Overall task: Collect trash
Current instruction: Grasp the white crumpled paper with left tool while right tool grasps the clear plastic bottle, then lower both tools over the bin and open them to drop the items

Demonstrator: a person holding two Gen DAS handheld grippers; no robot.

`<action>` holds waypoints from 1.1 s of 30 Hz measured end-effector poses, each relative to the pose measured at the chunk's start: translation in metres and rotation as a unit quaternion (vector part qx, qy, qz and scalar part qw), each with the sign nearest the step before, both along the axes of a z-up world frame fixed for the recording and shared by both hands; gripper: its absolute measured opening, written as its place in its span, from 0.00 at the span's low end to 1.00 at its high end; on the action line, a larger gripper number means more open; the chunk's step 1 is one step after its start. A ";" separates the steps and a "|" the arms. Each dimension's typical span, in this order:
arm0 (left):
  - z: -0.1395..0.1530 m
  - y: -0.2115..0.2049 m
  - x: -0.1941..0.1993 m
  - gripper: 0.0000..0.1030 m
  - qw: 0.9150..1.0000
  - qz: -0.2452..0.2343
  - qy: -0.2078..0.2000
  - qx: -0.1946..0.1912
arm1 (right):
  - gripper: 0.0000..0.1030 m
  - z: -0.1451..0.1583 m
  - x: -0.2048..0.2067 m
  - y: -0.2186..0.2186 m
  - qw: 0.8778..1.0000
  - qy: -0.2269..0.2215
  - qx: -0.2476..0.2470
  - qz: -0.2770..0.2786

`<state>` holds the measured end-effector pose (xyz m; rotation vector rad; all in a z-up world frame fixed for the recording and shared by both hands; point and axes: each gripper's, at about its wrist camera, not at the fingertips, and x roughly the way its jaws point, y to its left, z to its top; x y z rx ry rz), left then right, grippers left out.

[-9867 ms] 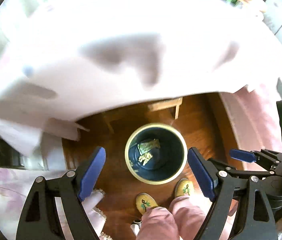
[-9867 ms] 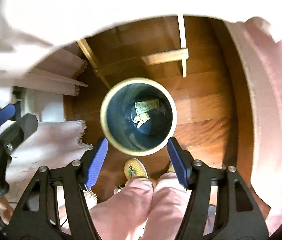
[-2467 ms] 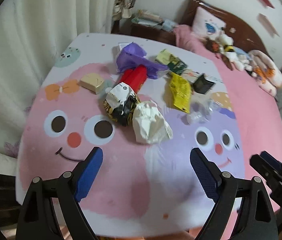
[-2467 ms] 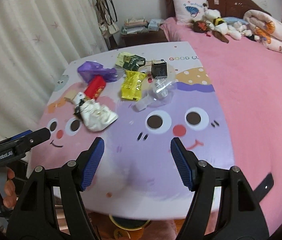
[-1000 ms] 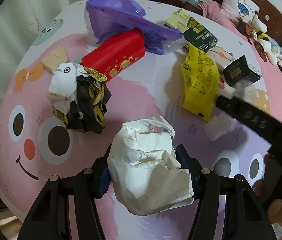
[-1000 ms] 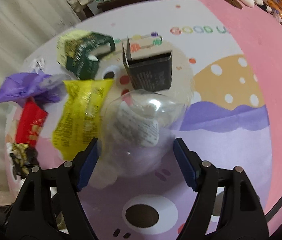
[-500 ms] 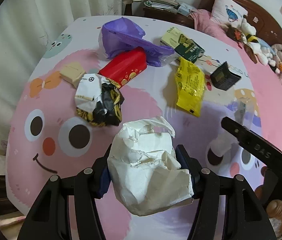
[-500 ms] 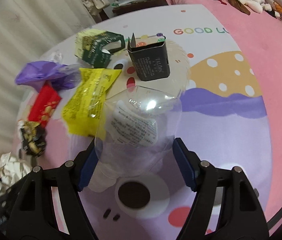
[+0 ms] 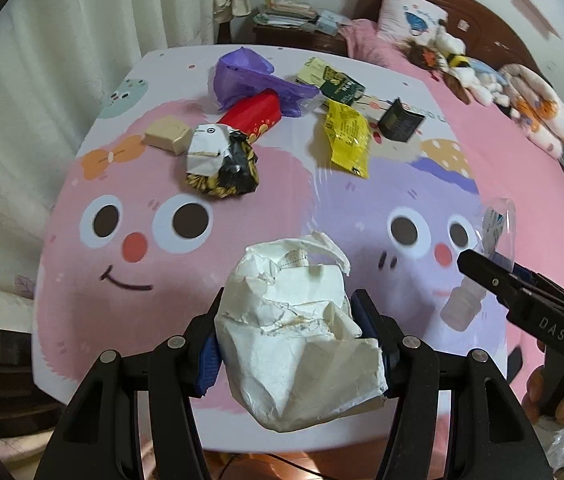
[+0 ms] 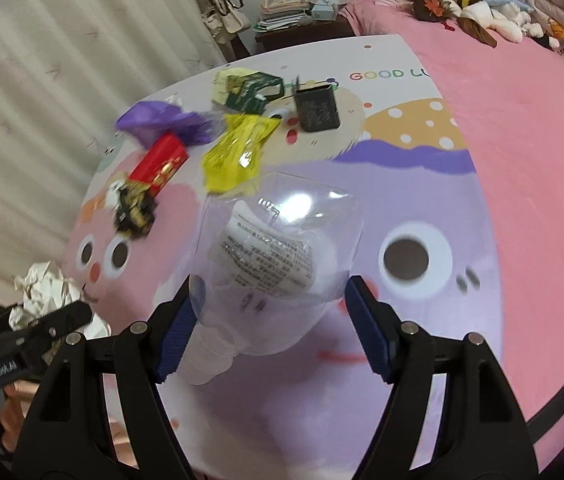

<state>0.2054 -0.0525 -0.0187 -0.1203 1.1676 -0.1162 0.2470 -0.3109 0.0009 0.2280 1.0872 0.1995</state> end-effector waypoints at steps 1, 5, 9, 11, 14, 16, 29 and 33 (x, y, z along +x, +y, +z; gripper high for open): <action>0.004 0.004 -0.010 0.58 1.000 -0.008 -0.005 0.003 | 0.68 0.003 -0.012 0.006 1.000 -0.002 0.000 0.000; 0.019 0.027 -0.054 0.58 0.999 -0.042 -0.021 0.014 | 0.68 0.015 -0.061 0.032 1.000 -0.011 -0.003 -0.010; 0.028 0.056 -0.103 0.58 0.997 -0.061 -0.033 0.018 | 0.68 0.019 -0.115 0.064 1.000 -0.011 -0.003 -0.025; 0.029 0.069 -0.127 0.58 0.997 -0.071 -0.037 0.013 | 0.68 0.019 -0.140 0.080 1.000 -0.007 -0.006 -0.028; 0.023 0.082 -0.163 0.58 0.995 -0.086 -0.039 0.011 | 0.68 0.017 -0.179 0.103 1.000 -0.002 -0.011 -0.026; 0.016 0.087 -0.184 0.58 0.995 -0.098 -0.033 0.009 | 0.68 0.013 -0.204 0.118 1.000 0.001 -0.016 -0.023; -0.091 0.096 -0.268 0.58 0.990 -0.124 0.062 -0.005 | 0.68 -0.063 -0.294 0.156 0.995 0.081 -0.051 -0.011; -0.147 0.092 -0.277 0.58 0.989 -0.126 0.077 -0.007 | 0.68 -0.125 -0.303 0.154 0.991 0.125 -0.052 -0.022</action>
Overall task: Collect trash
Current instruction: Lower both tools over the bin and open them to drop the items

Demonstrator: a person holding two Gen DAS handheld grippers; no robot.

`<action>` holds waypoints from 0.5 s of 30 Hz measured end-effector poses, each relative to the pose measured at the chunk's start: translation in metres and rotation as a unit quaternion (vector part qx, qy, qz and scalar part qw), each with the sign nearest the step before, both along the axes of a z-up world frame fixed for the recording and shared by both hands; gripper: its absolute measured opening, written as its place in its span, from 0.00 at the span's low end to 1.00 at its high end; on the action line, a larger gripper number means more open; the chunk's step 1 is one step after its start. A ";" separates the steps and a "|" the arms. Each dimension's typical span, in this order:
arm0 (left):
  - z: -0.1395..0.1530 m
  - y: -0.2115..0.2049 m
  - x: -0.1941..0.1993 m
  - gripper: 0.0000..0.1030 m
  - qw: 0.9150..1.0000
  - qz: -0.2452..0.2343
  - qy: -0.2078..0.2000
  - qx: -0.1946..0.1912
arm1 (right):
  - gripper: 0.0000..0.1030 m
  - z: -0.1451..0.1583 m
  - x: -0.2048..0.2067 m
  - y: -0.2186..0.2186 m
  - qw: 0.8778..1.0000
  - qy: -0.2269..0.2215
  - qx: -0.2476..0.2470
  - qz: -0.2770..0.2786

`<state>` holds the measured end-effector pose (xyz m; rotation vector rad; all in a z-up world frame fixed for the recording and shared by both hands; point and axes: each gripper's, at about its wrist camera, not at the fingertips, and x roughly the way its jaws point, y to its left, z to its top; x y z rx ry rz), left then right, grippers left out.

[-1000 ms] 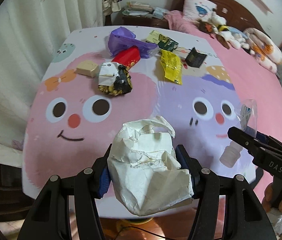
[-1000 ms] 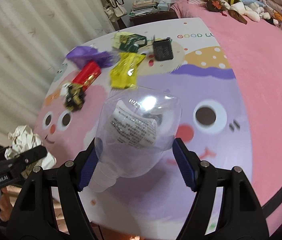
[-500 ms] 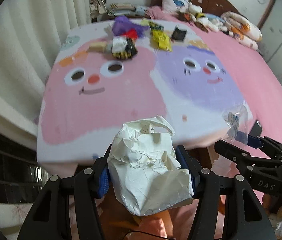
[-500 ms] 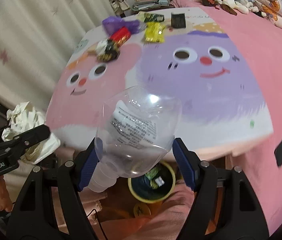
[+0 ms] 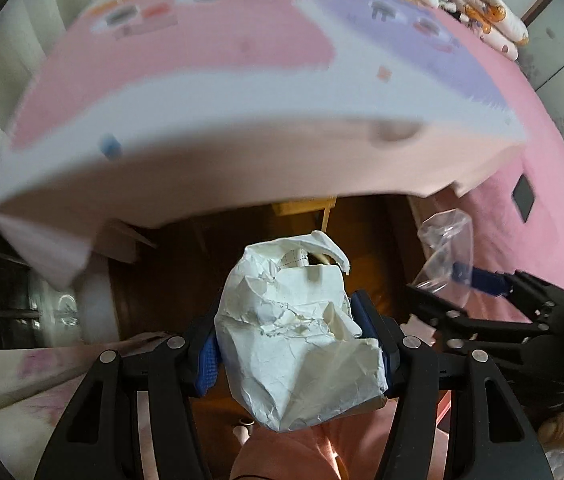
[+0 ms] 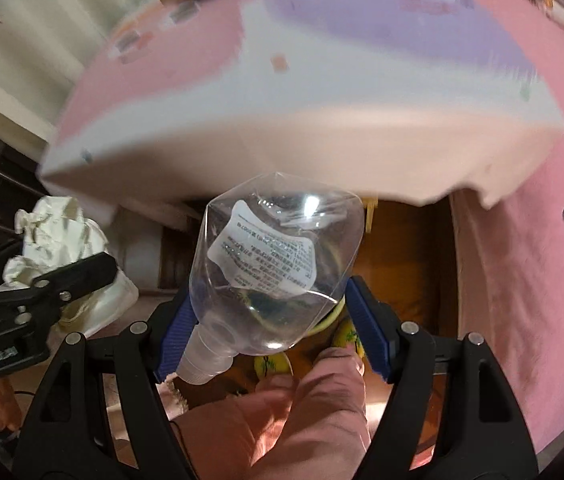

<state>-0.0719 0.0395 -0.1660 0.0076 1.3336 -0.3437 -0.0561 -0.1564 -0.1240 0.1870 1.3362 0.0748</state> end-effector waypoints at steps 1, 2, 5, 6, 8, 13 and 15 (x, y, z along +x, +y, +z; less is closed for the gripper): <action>-0.018 -0.002 0.001 0.58 1.000 0.000 0.006 0.002 | 0.68 -0.014 -0.002 0.000 1.000 0.008 -0.001 -0.002; -0.035 -0.003 0.002 0.58 1.000 0.000 0.012 0.004 | 0.68 -0.033 -0.005 -0.001 1.000 0.017 -0.003 -0.003; -0.083 -0.010 0.004 0.59 1.000 -0.003 0.019 0.014 | 0.68 -0.090 -0.008 -0.002 0.999 0.046 -0.014 -0.004; -0.098 -0.012 0.004 0.59 1.000 -0.004 0.021 0.017 | 0.68 -0.111 -0.009 -0.003 0.998 0.056 -0.015 -0.005; -0.127 -0.016 0.006 0.59 0.999 -0.007 0.026 0.023 | 0.68 -0.140 -0.010 -0.006 0.997 0.068 -0.019 -0.004; -0.185 -0.019 0.013 0.64 0.998 -0.013 0.052 0.025 | 0.68 -0.207 -0.006 -0.009 0.995 0.089 -0.035 0.005; -0.197 -0.024 0.017 0.77 0.998 -0.019 0.055 0.033 | 0.68 -0.224 -0.005 -0.013 0.995 0.091 -0.035 0.009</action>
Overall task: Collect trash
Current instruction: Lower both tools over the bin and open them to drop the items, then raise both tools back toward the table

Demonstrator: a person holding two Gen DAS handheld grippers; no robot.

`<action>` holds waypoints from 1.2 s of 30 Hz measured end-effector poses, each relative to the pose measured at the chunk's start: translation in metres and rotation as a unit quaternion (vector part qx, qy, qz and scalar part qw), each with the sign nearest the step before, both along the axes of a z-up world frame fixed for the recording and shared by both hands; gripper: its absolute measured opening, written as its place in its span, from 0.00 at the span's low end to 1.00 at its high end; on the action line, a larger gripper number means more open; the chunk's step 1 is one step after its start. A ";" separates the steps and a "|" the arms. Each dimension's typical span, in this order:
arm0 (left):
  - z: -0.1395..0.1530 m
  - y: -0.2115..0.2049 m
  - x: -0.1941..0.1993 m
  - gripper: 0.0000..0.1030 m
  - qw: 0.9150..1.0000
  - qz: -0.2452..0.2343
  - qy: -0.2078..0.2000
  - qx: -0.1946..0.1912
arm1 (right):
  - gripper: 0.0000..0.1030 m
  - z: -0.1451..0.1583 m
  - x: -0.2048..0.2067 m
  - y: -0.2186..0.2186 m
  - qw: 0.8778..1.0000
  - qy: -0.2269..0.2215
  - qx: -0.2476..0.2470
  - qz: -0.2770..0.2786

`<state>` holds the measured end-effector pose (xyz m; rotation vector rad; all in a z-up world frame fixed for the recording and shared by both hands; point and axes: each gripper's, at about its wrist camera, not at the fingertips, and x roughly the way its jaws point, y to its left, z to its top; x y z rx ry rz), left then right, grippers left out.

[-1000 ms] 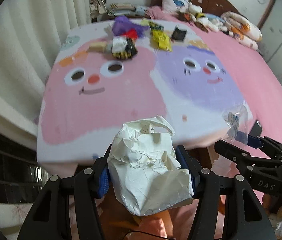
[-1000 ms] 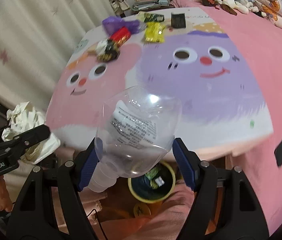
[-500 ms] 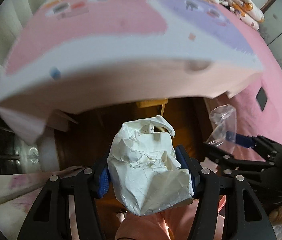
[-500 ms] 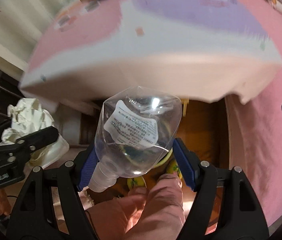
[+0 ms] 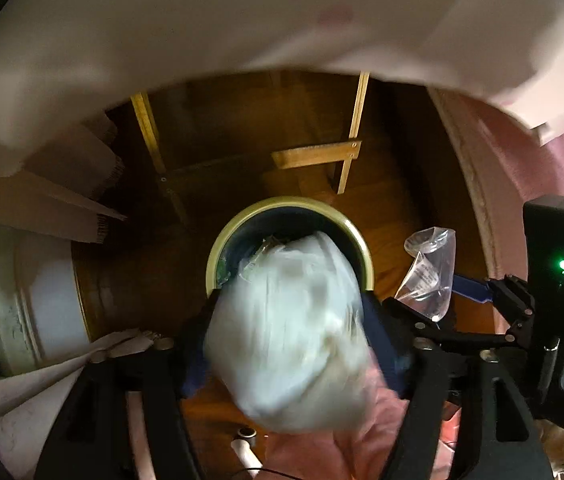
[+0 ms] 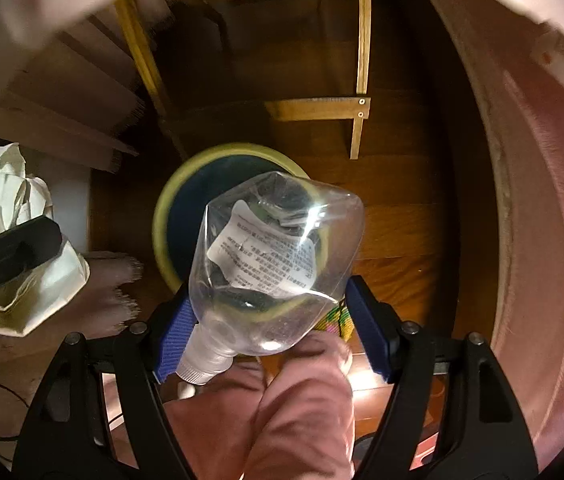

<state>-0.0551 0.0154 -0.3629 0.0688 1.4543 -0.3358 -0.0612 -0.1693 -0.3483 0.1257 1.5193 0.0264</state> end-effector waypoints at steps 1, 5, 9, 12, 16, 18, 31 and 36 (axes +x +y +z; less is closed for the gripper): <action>-0.006 0.000 0.000 0.87 1.000 -0.002 -0.002 0.007 | 0.68 -0.007 0.000 0.000 1.000 0.001 0.001 0.001; -0.016 0.000 0.006 0.91 1.000 0.000 -0.009 0.024 | 0.68 -0.027 0.005 -0.001 1.000 0.004 0.009 0.001; -0.012 0.004 0.012 0.92 0.999 0.017 -0.013 0.028 | 0.68 -0.036 0.013 0.004 1.000 0.004 0.024 -0.001; -0.003 0.012 0.015 0.92 0.999 0.026 -0.017 0.029 | 0.71 -0.033 0.018 0.007 0.999 0.004 0.031 0.003; 0.023 0.018 0.014 0.92 0.998 0.039 -0.026 0.030 | 0.75 -0.016 0.022 0.011 0.999 -0.001 0.036 0.005; 0.043 0.022 0.014 0.92 0.998 0.045 -0.032 0.028 | 0.75 -0.002 0.022 0.013 0.999 -0.004 0.036 0.004; 0.247 0.034 0.015 0.92 0.993 0.036 -0.116 -0.003 | 0.75 0.172 0.014 0.014 0.996 -0.055 0.069 -0.007; 0.320 0.039 0.011 0.92 0.987 0.022 -0.159 -0.011 | 0.75 0.246 0.010 0.021 0.994 -0.090 0.061 0.011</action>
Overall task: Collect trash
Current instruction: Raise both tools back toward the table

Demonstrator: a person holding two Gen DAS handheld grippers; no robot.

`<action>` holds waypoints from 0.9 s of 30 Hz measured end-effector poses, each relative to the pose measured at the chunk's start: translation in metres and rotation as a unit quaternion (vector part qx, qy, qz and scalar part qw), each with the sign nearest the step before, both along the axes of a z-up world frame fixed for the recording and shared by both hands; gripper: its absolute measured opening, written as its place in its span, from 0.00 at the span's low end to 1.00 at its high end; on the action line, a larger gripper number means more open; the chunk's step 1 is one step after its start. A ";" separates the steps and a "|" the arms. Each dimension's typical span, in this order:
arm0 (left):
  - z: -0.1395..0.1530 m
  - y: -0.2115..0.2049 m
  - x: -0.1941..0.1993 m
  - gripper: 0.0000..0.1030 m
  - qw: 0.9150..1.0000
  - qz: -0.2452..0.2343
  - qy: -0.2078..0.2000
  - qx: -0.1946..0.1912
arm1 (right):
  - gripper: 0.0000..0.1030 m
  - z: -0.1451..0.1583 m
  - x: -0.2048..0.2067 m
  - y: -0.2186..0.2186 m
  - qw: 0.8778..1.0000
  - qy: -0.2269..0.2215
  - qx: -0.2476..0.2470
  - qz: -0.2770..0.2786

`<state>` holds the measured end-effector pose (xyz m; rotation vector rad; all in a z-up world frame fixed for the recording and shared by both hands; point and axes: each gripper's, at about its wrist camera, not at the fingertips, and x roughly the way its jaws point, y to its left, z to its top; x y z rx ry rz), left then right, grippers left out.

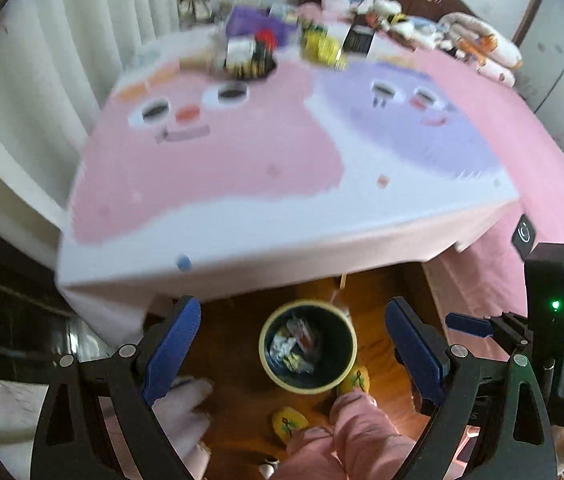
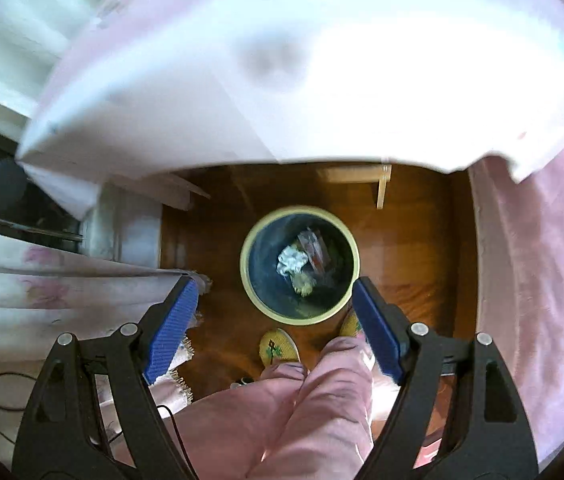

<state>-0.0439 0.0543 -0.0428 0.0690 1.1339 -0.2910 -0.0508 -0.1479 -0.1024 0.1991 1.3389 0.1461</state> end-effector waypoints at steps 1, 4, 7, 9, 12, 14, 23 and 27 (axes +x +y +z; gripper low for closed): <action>0.016 0.001 -0.001 0.92 1.000 -0.005 -0.010 -0.001 | 0.75 0.013 0.001 0.001 1.000 -0.009 -0.005 0.004; 0.051 0.004 -0.002 0.92 0.999 -0.014 -0.036 -0.003 | 0.75 0.050 0.003 0.002 0.999 -0.034 -0.016 0.011; 0.083 0.009 -0.003 0.92 0.998 -0.023 -0.063 -0.009 | 0.75 0.088 0.006 0.002 0.997 -0.068 -0.029 0.012; 0.104 0.010 0.001 0.92 0.997 -0.025 -0.077 -0.014 | 0.75 0.116 0.009 0.002 0.994 -0.096 -0.042 0.014; 0.126 0.010 0.008 0.92 0.995 -0.027 -0.092 -0.016 | 0.75 0.148 0.015 0.004 0.988 -0.136 -0.067 0.019; 0.138 0.009 0.013 0.92 0.994 -0.028 -0.104 -0.017 | 0.75 0.164 0.019 0.005 0.985 -0.154 -0.080 0.017; 0.172 0.004 0.045 0.92 0.990 -0.023 -0.141 -0.020 | 0.75 0.220 0.054 -0.016 0.976 -0.200 -0.080 -0.020; 0.176 0.001 0.074 0.92 0.989 -0.003 -0.149 -0.017 | 0.75 0.231 0.078 -0.026 0.975 -0.209 -0.075 -0.022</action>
